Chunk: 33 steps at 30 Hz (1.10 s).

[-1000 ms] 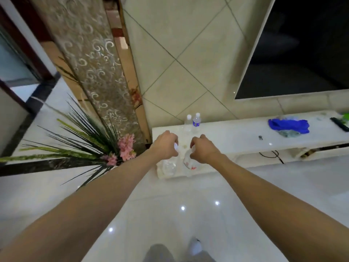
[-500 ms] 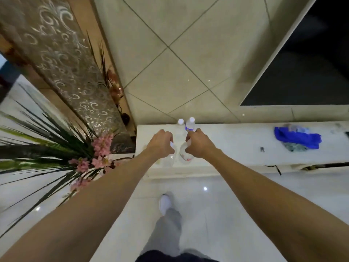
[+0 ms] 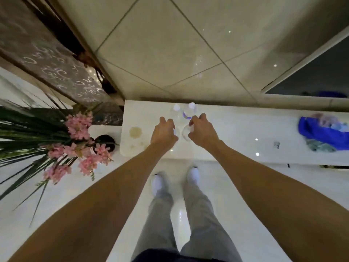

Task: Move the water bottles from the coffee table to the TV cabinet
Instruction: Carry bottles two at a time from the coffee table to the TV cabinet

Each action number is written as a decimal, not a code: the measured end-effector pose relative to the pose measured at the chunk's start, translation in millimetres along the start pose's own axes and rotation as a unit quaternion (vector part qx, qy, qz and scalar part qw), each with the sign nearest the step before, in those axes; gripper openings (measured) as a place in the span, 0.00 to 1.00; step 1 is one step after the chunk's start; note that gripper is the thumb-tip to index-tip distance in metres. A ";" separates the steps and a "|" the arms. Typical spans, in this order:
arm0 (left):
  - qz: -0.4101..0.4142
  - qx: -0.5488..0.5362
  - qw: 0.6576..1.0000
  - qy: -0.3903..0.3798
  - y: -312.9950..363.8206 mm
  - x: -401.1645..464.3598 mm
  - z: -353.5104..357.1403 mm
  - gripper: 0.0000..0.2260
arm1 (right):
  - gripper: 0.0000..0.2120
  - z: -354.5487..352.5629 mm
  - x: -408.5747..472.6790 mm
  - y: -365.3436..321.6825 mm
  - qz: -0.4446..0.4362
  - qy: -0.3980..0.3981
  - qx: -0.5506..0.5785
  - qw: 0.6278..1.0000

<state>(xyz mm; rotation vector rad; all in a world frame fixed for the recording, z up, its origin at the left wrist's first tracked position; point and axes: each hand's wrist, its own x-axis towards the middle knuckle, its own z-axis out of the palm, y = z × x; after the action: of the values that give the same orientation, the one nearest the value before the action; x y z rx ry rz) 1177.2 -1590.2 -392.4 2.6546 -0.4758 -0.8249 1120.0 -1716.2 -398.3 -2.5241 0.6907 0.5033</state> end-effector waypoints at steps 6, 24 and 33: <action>-0.085 -0.050 0.995 0.009 5.7 55.0 44.8 0.13 | 0.12 32.7 64.0 30.6 -0.022 -0.011 0.015 1.000; -0.069 -0.048 0.996 0.027 9.1 106.3 79.9 0.16 | 0.18 47.0 104.1 50.4 -0.023 -0.034 0.072 0.997; -0.023 0.025 0.999 -0.003 20.1 94.5 43.0 0.18 | 0.20 22.5 92.7 40.6 -0.021 -0.064 0.007 0.998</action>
<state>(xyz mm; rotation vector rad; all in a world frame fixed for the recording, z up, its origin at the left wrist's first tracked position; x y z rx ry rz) 1220.9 -1654.7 -463.8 2.7187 -0.4436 -0.8458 1167.5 -1770.2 -473.0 -2.4638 0.5891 0.6367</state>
